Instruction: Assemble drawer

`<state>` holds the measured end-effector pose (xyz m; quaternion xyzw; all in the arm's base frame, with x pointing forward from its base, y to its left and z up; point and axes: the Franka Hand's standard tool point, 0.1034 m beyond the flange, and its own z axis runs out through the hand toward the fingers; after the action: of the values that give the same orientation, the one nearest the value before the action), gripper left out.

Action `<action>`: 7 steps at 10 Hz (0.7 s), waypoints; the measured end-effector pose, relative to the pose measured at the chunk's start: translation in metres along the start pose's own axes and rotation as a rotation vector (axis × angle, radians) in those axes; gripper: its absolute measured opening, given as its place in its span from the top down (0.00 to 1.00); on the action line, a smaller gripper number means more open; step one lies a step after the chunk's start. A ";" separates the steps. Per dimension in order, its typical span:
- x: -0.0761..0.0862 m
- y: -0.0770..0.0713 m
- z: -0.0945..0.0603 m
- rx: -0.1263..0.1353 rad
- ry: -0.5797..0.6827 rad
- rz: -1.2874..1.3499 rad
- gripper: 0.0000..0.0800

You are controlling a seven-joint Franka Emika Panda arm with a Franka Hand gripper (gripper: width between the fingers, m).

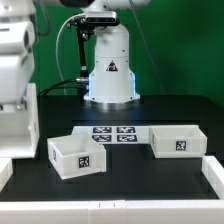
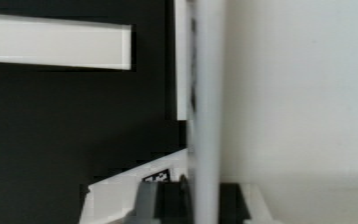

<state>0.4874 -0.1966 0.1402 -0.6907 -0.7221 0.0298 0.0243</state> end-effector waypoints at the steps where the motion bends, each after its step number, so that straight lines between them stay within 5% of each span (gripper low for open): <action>1: 0.001 0.002 -0.020 -0.018 -0.012 0.046 0.96; 3: 0.028 0.014 -0.053 -0.068 -0.034 0.184 0.96; 7: 0.116 0.052 -0.085 -0.132 -0.030 0.515 0.96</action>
Offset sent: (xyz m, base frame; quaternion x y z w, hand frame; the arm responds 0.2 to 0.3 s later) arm 0.0091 0.0589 0.0448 -0.0209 -0.0438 0.1466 0.9880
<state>0.5402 -0.0780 0.2198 -0.8513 -0.5231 -0.0019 -0.0401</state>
